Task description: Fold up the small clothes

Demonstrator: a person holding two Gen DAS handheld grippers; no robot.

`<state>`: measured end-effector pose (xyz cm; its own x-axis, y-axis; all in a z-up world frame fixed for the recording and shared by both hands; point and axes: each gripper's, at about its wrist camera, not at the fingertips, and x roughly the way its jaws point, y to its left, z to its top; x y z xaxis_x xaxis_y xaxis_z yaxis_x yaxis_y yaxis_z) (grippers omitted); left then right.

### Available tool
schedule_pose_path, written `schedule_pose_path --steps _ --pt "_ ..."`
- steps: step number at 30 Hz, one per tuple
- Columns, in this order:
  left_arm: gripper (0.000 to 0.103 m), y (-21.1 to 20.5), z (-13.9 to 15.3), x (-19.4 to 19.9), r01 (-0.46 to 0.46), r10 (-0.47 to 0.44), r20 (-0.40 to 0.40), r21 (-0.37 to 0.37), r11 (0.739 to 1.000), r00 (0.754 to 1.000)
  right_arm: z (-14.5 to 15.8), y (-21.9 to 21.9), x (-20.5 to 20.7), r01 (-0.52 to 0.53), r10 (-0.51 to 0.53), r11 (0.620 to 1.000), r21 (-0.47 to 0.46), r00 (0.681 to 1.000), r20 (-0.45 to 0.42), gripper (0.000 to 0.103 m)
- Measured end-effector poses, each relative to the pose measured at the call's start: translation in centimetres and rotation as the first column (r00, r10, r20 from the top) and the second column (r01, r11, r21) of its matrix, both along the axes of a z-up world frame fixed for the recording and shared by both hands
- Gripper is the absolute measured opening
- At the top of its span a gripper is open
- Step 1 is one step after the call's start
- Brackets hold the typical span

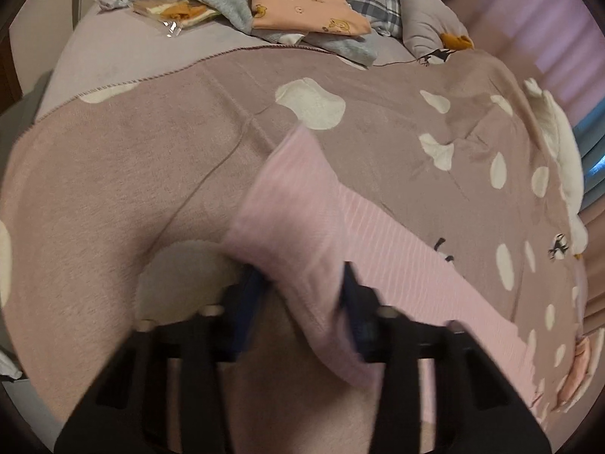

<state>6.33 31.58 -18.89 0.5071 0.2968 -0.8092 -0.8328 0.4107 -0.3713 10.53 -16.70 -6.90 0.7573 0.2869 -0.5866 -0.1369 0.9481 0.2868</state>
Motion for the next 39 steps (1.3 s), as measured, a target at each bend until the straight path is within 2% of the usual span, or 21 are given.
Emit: schedule_pose_path --steps 1,2,8,14,21,25,31,39 --pt "0.016 0.1 -0.2 0.2 0.013 -0.013 0.021 -0.019 1.0 1.0 0.0 0.0 0.0 0.0 0.0 1.0 0.003 1.0 -0.002 0.09" --pt "0.011 0.1 -0.2 0.3 0.022 -0.02 0.038 -0.035 0.999 0.999 -0.1 -0.1 -0.1 0.001 -0.001 1.0 0.005 1.0 -0.005 0.09" --pt "0.009 -1.8 1.7 0.8 0.039 -0.04 0.029 0.053 0.998 0.999 0.1 -0.8 -0.3 0.016 -0.016 1.0 0.01 1.0 0.003 0.09" --pt "0.009 -4.1 5.9 1.4 0.084 -0.096 0.086 0.142 0.986 0.992 0.1 -1.6 -0.5 0.033 -0.033 0.999 0.026 0.999 0.005 0.09" --pt "0.009 -7.6 10.0 2.7 0.163 -0.197 0.141 0.219 0.962 0.97 0.3 -2.3 -1.0 0.043 -0.044 0.998 0.039 0.999 0.013 0.09" --pt "0.009 -10.0 11.8 3.7 0.218 -0.263 0.152 0.257 0.941 0.953 0.3 -3.0 -1.2 0.053 -0.054 0.997 0.047 0.998 0.02 0.09" --pt "0.009 -13.7 14.1 5.1 0.324 -0.382 0.172 0.291 0.9 0.908 0.4 -4.5 -1.4 0.081 -0.083 0.994 0.068 0.996 0.023 0.09" --pt "0.009 -19.1 15.7 7.3 0.433 -0.501 0.141 0.341 0.834 0.854 0.0 -6.8 -1.7 0.123 -0.125 0.987 0.098 0.992 0.01 0.09"
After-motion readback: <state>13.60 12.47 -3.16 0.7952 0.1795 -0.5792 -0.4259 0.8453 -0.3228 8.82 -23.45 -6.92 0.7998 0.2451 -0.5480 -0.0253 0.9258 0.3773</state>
